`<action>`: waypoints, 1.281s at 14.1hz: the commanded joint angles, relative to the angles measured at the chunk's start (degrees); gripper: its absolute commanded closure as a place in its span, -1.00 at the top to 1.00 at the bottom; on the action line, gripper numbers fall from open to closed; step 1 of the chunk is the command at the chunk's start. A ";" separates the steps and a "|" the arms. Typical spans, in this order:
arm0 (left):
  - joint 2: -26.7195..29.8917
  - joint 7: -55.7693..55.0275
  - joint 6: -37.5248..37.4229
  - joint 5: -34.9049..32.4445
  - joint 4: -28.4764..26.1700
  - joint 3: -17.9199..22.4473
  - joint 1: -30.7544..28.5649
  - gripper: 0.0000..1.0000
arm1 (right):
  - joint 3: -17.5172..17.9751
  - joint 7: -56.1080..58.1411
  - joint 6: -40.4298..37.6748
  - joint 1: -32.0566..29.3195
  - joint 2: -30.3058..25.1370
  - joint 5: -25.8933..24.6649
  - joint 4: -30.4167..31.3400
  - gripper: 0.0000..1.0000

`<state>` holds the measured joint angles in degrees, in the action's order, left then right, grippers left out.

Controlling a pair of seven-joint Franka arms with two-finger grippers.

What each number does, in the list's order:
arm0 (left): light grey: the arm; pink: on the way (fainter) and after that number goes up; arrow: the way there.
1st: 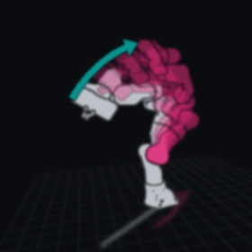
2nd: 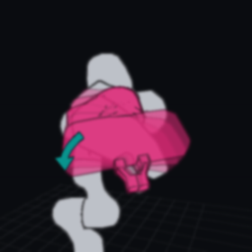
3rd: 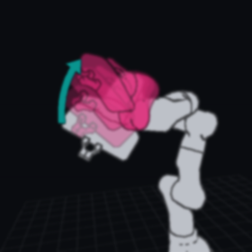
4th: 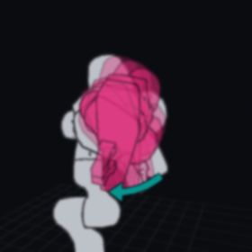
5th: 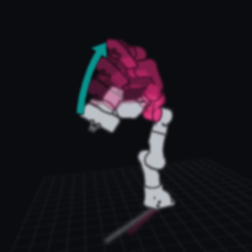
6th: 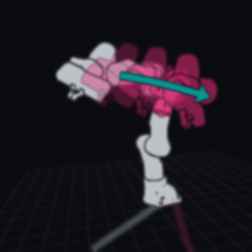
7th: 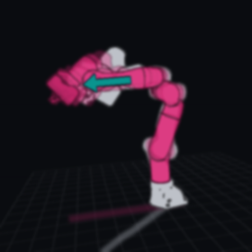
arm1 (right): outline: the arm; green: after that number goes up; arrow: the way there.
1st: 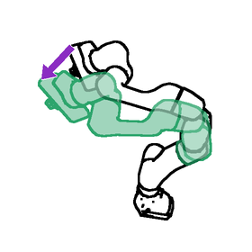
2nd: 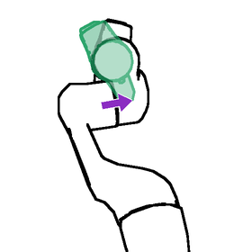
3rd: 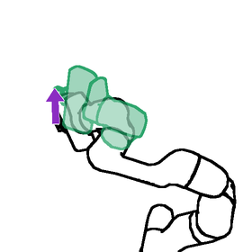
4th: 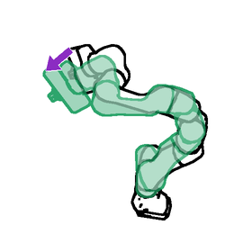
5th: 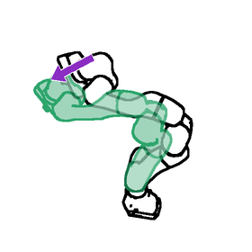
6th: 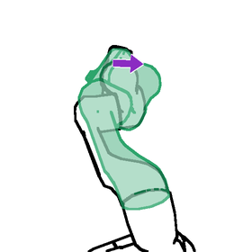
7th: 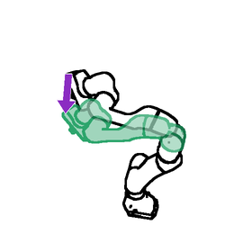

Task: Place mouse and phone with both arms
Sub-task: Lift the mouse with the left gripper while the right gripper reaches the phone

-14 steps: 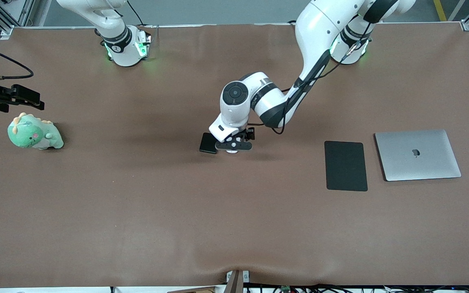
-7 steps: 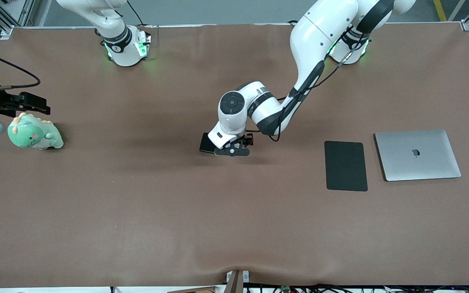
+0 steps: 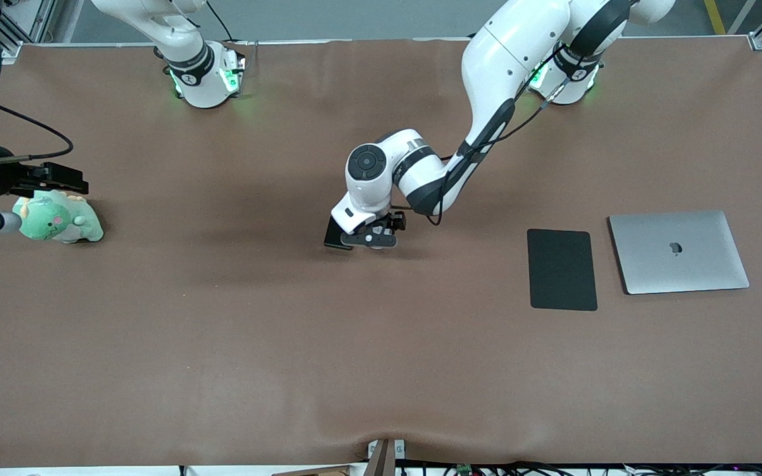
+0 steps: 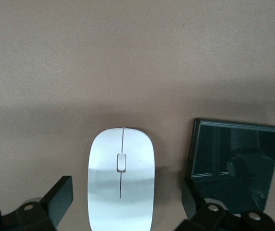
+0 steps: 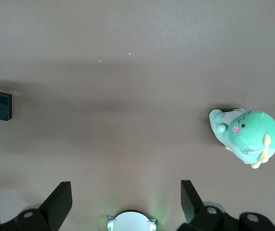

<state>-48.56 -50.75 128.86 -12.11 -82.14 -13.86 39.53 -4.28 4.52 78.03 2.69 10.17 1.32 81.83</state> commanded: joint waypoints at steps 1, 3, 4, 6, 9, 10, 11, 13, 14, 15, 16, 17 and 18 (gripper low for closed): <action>-1.18 -1.54 -0.10 -1.69 1.20 0.68 0.55 1.00 | 0.14 -0.21 -1.47 0.38 0.03 0.87 0.61 1.00; -1.18 -1.45 -0.19 -1.69 0.76 0.68 0.37 1.00 | 0.23 -0.65 -1.92 0.73 0.03 3.50 1.40 1.00; -1.18 -1.45 -0.19 -1.69 0.58 0.68 0.37 1.00 | 0.23 -1.79 -2.01 1.08 0.03 4.38 1.75 1.00; -1.62 -1.54 -0.19 -1.69 0.41 0.68 0.37 1.00 | 0.23 -4.59 -2.01 2.75 -0.24 4.48 2.89 1.00; -1.97 -1.72 -0.19 -1.69 0.41 0.68 0.37 1.00 | 0.23 -10.14 -1.75 4.60 -0.33 4.74 4.56 1.00; -1.97 -1.72 -0.19 -1.69 0.41 0.68 0.37 1.00 | 0.23 -10.15 -1.57 4.78 -0.33 4.74 4.83 1.00; -2.06 -1.72 -0.19 -1.69 0.41 0.68 0.37 1.00 | 0.23 -10.23 -1.48 4.78 -0.24 4.74 5.01 1.00; -2.06 -3.11 -0.19 -1.69 0.41 0.68 0.38 0.37 | 0.23 -11.11 -0.17 5.65 -0.32 4.74 6.58 1.00; -1.98 -3.73 -0.19 -1.69 0.41 0.68 0.37 -0.39 | 0.23 -12.07 0.36 5.83 -0.41 4.74 7.37 1.00; -1.97 -3.83 -0.19 -1.69 0.32 0.68 0.29 -0.99 | 0.23 -12.69 0.54 5.92 -0.33 4.83 7.73 1.00; -1.97 -4.18 -0.28 -1.61 0.40 0.68 0.29 -1.00 | 0.23 -13.30 1.06 6.53 -0.41 4.83 8.60 1.00; -1.97 -5.22 -0.28 -1.52 0.41 0.68 0.29 -1.00 | 0.23 -14.36 2.55 7.23 -0.67 4.83 10.00 1.00; -1.89 -5.93 -0.28 -1.52 0.41 0.68 0.20 -1.00 | 0.23 -16.11 4.13 7.94 -0.76 4.83 11.24 1.00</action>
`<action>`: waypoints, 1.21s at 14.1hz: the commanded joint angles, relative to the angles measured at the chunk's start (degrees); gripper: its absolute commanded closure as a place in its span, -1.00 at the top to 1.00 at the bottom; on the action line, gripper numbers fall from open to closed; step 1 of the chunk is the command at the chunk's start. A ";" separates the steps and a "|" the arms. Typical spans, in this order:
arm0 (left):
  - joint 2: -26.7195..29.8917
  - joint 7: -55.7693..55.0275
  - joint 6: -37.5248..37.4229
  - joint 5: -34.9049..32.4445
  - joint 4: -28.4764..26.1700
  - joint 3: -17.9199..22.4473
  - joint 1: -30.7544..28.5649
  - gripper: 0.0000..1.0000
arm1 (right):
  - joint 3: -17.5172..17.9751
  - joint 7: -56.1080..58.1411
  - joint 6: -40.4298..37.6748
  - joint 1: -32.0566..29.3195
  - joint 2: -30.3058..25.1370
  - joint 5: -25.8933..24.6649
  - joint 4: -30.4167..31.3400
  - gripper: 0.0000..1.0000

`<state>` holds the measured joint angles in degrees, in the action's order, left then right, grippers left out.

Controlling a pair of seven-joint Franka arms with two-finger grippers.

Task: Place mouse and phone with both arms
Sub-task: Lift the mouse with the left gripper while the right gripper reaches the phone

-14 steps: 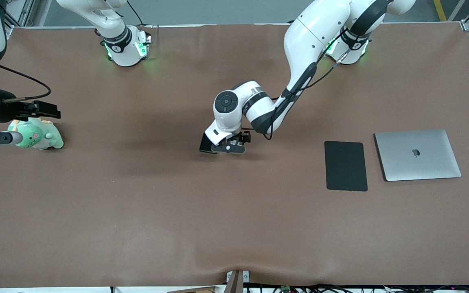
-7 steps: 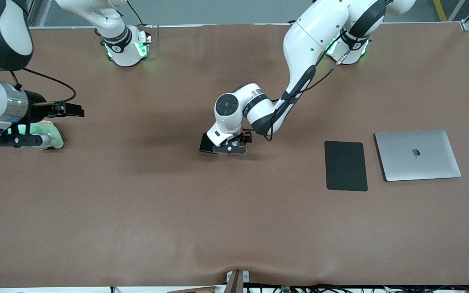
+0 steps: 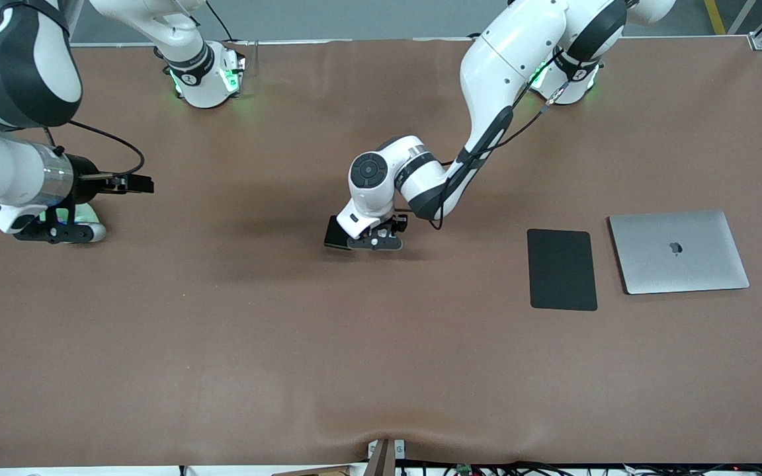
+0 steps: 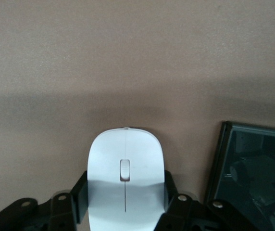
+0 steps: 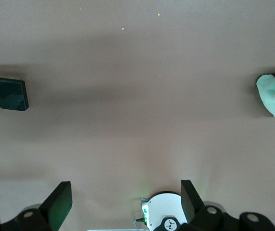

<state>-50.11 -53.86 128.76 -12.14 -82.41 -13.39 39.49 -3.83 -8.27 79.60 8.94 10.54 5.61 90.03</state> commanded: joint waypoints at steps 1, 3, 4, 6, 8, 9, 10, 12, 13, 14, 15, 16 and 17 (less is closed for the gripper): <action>-0.25 -2.83 -0.27 -1.49 0.68 0.21 0.24 -1.00 | -0.21 -4.63 3.54 2.56 -1.14 0.54 3.66 1.00; 0.36 -2.92 -0.70 -1.40 0.76 0.21 0.06 -1.00 | -0.12 -8.06 5.82 4.23 -1.05 0.54 4.89 1.00; 1.06 -2.92 -1.66 -1.31 0.85 0.21 -0.03 -1.00 | -0.21 -9.12 6.88 5.20 -1.05 0.54 5.33 1.00; 3.42 -2.66 -4.47 -0.96 1.03 0.12 -1.16 -1.00 | -0.12 -9.92 8.20 5.64 -1.05 1.85 5.95 1.00; 6.24 -2.57 -7.72 -0.87 1.11 -0.58 -3.53 -1.00 | -0.21 -9.92 9.16 5.56 -0.96 4.31 6.91 1.00; 7.65 -2.57 -8.69 -0.78 1.03 -0.58 -4.07 -1.00 | -0.21 -10.36 10.83 5.64 -0.96 4.58 7.70 1.00; 8.79 -2.57 -9.49 -0.52 0.94 -0.58 -4.59 -1.00 | -0.12 -11.32 11.80 5.99 -0.88 4.67 8.23 1.00; 10.73 -1.70 -12.03 1.22 0.85 -1.11 -8.09 -1.00 | -0.21 -14.30 13.56 8.80 -0.35 4.67 8.41 1.00; 11.52 -0.82 -13.35 2.19 0.85 -1.55 -9.42 -1.00 | -0.21 -16.58 14.79 9.94 0.00 4.67 8.67 1.00; 12.66 0.41 -14.93 2.29 0.33 -1.64 -11.00 -1.00 | -0.21 -17.82 15.58 11.00 0.61 4.67 8.68 1.00; 13.71 1.29 -15.99 2.29 -0.55 -1.64 -12.49 -1.00 | -0.21 -18.61 15.94 11.88 1.40 4.67 8.68 1.00; 14.86 2.52 -16.17 2.29 -1.77 -1.64 -14.60 -1.00 | -0.12 -19.49 16.81 12.76 2.37 4.67 8.68 1.00; 15.91 4.27 -16.18 2.29 -2.92 -1.64 -16.71 -1.00 | -0.12 -20.63 18.30 14.16 3.33 4.76 8.68 1.00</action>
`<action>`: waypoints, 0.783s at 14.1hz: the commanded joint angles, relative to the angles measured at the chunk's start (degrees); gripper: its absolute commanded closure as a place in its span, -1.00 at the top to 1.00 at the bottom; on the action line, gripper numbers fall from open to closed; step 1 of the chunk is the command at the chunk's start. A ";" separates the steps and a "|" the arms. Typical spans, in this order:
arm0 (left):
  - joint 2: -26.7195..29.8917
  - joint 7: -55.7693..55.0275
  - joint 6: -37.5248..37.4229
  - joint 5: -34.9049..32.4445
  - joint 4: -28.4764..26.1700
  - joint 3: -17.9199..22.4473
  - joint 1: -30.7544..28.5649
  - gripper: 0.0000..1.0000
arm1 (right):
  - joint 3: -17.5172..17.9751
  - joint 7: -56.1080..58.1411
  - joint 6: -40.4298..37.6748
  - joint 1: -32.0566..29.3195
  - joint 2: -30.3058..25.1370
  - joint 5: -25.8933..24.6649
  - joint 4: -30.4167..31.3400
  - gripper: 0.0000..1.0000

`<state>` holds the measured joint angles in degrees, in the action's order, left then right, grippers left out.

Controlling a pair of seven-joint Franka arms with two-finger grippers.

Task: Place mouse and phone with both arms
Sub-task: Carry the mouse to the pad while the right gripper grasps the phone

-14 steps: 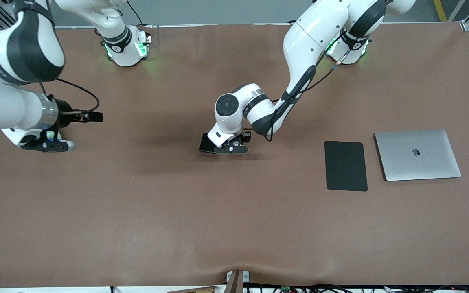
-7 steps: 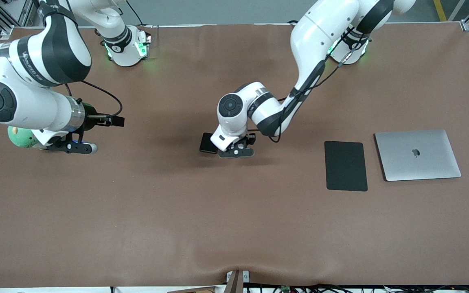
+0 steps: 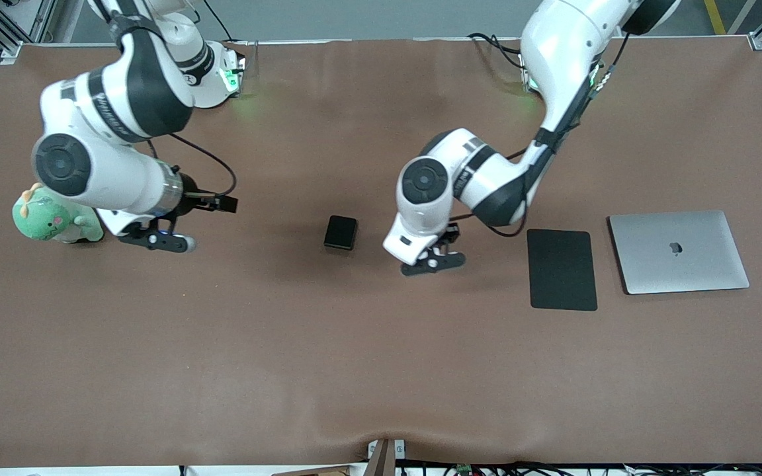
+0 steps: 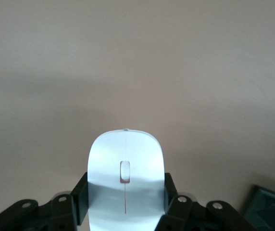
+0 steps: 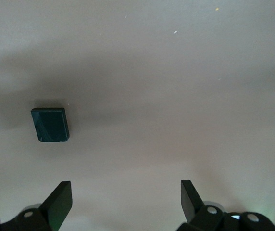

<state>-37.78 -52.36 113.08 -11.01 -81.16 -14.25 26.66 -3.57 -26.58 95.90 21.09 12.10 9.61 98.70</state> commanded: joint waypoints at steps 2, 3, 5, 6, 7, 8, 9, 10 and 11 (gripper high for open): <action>5.25 8.12 -0.49 1.17 -6.55 -0.78 -8.88 -1.00 | -0.39 -5.49 5.60 4.83 4.06 1.54 0.00 1.00; 6.39 11.11 -0.49 1.17 -7.95 -0.86 -11.08 -1.00 | -0.39 -5.76 7.53 5.71 5.03 4.16 0.00 1.00; 9.46 15.86 -0.49 1.25 -10.77 -1.04 -14.95 -1.00 | -0.39 -5.77 10.35 7.38 6.52 7.34 0.00 1.00; 10.52 18.06 -0.49 1.43 -11.65 -2.09 -16.97 -1.00 | -0.39 -5.77 11.84 8.43 7.84 7.35 0.00 1.00; 11.23 19.65 -0.49 1.52 -12.53 -3.05 -19.34 -1.00 | -0.39 -5.77 13.34 9.23 8.98 7.35 0.00 1.00; 12.28 21.06 -0.49 1.43 -13.23 -4.37 -21.89 -1.00 | -0.39 -5.77 14.31 9.76 10.21 7.43 0.00 1.00; 13.25 22.72 -0.40 1.43 -13.93 -5.95 -24.61 -1.00 | -0.39 -5.85 15.80 10.46 11.27 7.52 0.00 1.00; 14.04 25.00 -0.40 1.43 -14.46 -7.18 -27.07 -1.00 | -0.39 -5.85 17.55 11.42 12.24 7.87 0.44 1.00; 14.40 28.33 -0.14 1.43 -14.90 -8.15 -29.62 -1.00 | -0.39 -5.85 20.53 12.22 12.68 8.22 1.66 1.00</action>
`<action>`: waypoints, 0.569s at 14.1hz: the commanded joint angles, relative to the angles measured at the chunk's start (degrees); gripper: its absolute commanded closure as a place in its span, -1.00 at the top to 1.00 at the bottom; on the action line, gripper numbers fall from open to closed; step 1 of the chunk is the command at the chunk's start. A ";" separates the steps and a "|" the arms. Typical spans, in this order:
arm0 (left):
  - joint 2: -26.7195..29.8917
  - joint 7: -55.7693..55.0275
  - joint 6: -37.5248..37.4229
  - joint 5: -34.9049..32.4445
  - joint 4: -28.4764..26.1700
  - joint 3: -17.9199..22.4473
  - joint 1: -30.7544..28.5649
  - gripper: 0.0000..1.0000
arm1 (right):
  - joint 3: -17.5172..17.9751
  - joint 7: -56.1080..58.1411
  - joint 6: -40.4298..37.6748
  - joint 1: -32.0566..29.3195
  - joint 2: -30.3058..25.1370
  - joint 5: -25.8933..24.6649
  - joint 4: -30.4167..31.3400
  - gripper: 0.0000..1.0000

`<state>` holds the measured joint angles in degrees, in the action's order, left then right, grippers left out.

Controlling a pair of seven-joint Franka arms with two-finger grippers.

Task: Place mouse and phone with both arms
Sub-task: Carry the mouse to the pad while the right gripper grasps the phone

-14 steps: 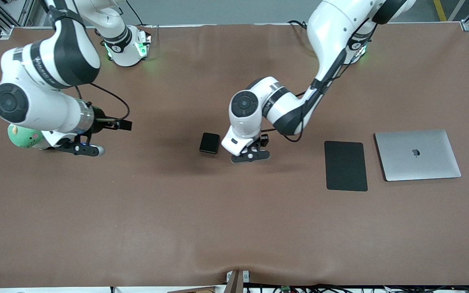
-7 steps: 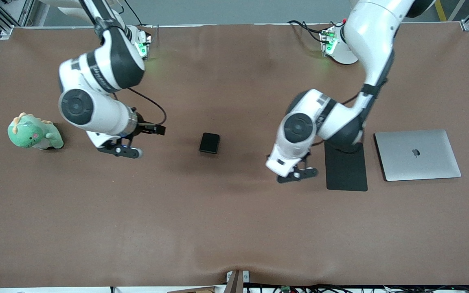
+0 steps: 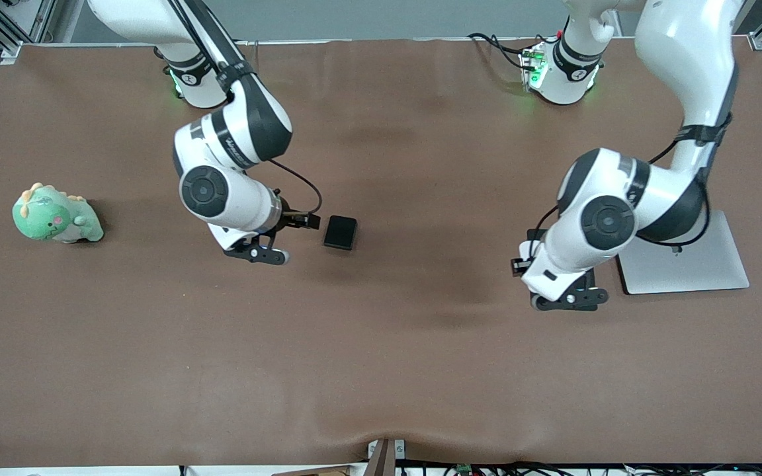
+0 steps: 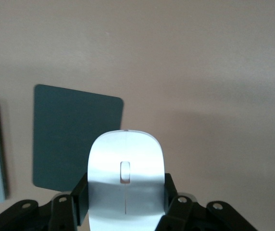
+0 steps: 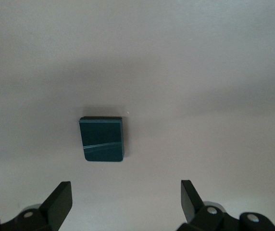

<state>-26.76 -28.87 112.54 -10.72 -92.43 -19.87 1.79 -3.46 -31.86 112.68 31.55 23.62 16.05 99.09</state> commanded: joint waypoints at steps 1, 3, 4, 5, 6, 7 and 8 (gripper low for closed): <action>3.82 8.00 0.48 1.14 -4.07 -3.76 -7.12 -1.00 | -0.50 -0.57 7.34 2.11 1.77 1.88 2.68 1.00; 3.82 12.93 1.97 0.96 -6.00 -5.09 -10.74 -1.00 | -0.50 -0.57 13.33 4.30 3.52 2.67 4.53 1.00; 3.73 15.04 3.80 0.79 -7.40 -5.09 -11.45 -1.00 | -0.50 -0.57 15.18 4.49 4.32 3.45 5.23 1.00; 3.30 17.42 5.21 0.79 -8.37 -5.18 -13.11 -1.00 | -0.50 -0.57 16.51 4.92 4.59 3.81 5.93 1.00; 2.42 20.31 5.58 0.79 -8.99 -5.18 -14.26 -1.00 | -0.50 -0.65 16.95 5.62 4.85 3.90 6.55 1.00; 1.46 21.73 6.02 0.79 -9.26 -5.18 -14.35 -1.00 | -0.50 -0.74 17.05 5.89 5.03 3.90 6.99 1.00; 0.40 21.83 7.15 0.61 -9.69 -5.09 -14.35 -1.00 | -0.50 -1.87 17.05 6.33 5.03 3.90 7.34 1.00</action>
<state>-25.47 -9.00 117.39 -10.72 -100.30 -23.99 -11.61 -3.44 -32.27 129.06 36.73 29.32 18.64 105.13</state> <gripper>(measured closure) 0.388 0.000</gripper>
